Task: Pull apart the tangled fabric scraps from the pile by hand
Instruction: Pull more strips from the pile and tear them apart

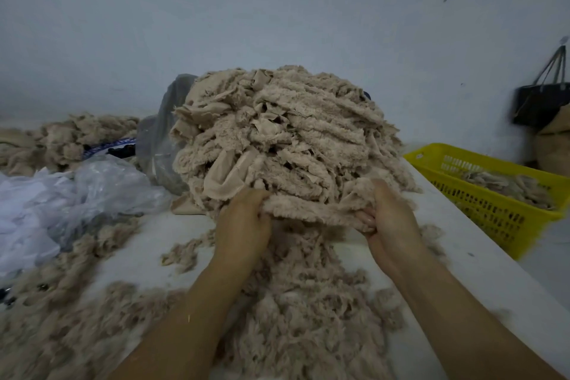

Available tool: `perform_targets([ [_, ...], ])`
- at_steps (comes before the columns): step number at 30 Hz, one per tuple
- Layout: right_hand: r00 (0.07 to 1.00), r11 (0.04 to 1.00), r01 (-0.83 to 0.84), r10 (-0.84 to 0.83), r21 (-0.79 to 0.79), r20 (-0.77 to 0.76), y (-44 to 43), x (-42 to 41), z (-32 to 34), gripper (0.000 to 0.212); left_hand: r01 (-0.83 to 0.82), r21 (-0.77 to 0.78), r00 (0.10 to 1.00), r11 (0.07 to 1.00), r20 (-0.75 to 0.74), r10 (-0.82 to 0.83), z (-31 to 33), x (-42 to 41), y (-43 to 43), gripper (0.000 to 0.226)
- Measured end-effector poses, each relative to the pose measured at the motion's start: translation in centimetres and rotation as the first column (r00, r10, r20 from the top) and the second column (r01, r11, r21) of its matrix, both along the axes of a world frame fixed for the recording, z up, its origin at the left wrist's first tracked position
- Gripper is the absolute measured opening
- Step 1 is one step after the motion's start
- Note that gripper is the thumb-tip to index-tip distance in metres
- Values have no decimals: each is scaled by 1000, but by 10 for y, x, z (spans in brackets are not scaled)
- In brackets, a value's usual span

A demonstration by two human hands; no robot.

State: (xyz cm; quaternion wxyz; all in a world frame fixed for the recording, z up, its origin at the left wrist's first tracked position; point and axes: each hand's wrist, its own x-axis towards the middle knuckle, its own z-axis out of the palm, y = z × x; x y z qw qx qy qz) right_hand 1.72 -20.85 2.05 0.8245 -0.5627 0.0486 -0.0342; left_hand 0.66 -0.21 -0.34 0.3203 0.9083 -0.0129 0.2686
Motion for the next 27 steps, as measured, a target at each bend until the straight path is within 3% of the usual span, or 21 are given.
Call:
perform_targets([
  [3,998,949,64,-67,-308,1,2,0,-5,43,64,-57,980,996,192,-52,8,-7,-7,35],
  [6,998,882,50,-21,-468,68,6,-5,-11,50,217,-1,948,976,239,-211,11,-20,-22,39],
  [8,986,848,-18,101,-529,130,9,-9,-11,57,300,25,923,953,244,-297,10,-26,-31,44],
  [10,944,783,-125,283,-610,171,13,-14,-12,65,315,-53,927,948,232,-295,9,-26,-32,47],
  [12,909,662,-165,390,-731,149,16,-17,-12,61,291,-99,942,952,206,-266,8,-23,-27,49],
  [14,899,611,-130,404,-781,166,15,-16,-11,50,265,-80,951,961,184,-248,5,-21,-24,58],
  [17,892,669,-82,380,-739,246,13,-16,-8,51,179,-4,975,984,132,-177,4,-15,-18,68],
  [21,904,812,-125,330,-571,272,4,-18,-3,57,-43,-261,995,964,-97,18,1,5,14,52],
  [24,949,878,-87,217,-470,231,3,-17,-1,39,-36,-364,998,931,-60,15,-4,8,16,44],
  [26,976,933,-30,105,-360,191,1,-14,0,27,-54,-560,997,827,-82,9,-7,12,13,46],
  [27,986,969,-6,47,-247,160,-2,-11,2,27,-98,-727,993,680,-113,23,-5,14,17,47],
])
